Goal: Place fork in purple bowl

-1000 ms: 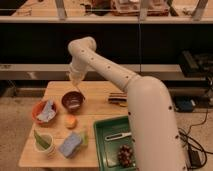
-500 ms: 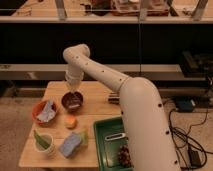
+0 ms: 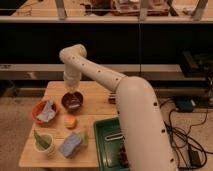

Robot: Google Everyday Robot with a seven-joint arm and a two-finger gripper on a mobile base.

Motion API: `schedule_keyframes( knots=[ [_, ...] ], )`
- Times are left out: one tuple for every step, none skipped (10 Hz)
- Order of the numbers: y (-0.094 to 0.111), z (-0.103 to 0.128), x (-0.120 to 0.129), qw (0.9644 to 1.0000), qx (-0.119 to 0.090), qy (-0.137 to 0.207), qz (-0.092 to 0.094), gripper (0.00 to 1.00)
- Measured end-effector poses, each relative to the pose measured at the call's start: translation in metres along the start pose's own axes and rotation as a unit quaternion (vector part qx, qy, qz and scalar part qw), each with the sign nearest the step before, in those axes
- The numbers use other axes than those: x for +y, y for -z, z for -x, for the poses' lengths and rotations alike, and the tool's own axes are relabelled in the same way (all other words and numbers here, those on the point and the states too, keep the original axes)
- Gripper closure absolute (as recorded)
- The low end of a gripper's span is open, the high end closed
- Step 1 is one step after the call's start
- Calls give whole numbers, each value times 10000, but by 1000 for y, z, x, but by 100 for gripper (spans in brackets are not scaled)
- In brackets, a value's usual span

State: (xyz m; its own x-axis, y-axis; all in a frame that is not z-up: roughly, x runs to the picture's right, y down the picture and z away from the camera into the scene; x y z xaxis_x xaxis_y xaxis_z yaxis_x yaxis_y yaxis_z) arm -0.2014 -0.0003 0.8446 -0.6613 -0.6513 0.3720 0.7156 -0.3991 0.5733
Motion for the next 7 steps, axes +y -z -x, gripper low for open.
schedule_keyframes(
  knots=[
    [0,-2,0,10000,-6,-9,-2,54],
    [-2,0,1,10000,-71,-43,8,41],
    [-3,1,2,9999,-90,-68,11,31],
    [-4,1,3,9999,-102,-79,16,25],
    [-5,2,3,9999,-118,-94,25,20],
    [-7,2,4,9998,-141,-107,37,20],
    [-7,2,4,9998,-145,-123,43,20]
  ],
)
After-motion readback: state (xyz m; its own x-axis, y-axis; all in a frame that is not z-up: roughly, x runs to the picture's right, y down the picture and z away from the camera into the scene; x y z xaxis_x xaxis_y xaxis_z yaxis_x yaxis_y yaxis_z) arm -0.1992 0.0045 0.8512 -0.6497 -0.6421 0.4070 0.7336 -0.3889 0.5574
